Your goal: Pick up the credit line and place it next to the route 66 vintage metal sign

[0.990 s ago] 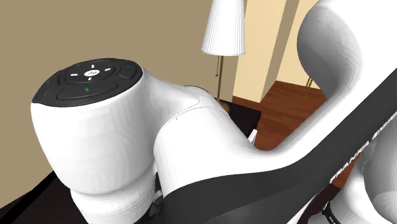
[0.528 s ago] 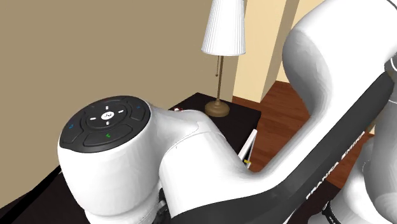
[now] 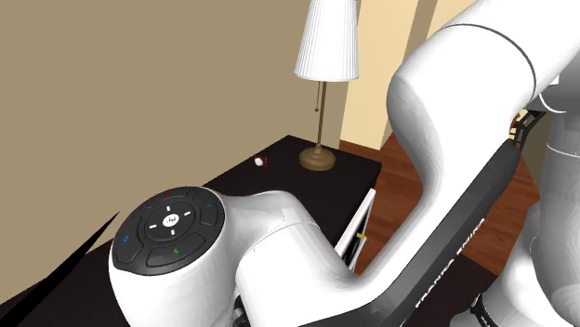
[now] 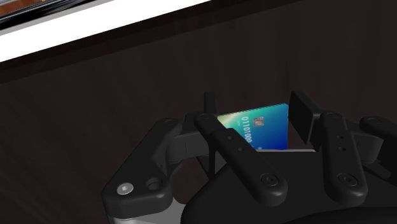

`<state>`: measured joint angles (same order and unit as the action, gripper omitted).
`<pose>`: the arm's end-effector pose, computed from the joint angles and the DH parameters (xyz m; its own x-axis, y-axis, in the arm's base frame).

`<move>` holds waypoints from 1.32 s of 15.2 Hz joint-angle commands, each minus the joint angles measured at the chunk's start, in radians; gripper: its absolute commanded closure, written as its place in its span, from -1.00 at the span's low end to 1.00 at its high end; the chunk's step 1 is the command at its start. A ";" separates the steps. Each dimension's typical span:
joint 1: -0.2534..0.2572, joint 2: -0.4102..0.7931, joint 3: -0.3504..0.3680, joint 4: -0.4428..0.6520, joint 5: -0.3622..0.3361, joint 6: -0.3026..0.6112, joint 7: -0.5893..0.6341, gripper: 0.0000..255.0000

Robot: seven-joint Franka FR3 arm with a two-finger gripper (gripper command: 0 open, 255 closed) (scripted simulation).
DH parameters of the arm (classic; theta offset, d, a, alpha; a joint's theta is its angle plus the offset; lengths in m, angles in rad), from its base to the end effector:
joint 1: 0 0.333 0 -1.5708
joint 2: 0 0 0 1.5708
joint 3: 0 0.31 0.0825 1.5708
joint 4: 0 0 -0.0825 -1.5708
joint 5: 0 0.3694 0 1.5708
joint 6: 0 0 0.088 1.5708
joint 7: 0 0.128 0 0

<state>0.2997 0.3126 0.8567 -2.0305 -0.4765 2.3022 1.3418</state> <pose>0.2638 0.5217 0.3321 0.9841 0.0823 0.1571 0.0898 -0.9951 -0.0412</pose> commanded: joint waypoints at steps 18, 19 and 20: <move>-0.048 -0.100 0.058 0.018 0.114 -0.075 -0.072 -1.00; -0.048 -0.100 0.058 0.018 0.114 -0.075 -0.072 -1.00; -0.048 -0.101 0.058 0.018 0.114 -0.075 -0.072 -1.00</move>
<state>0.2533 0.2152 0.9134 -2.0124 -0.3665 2.2296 1.2724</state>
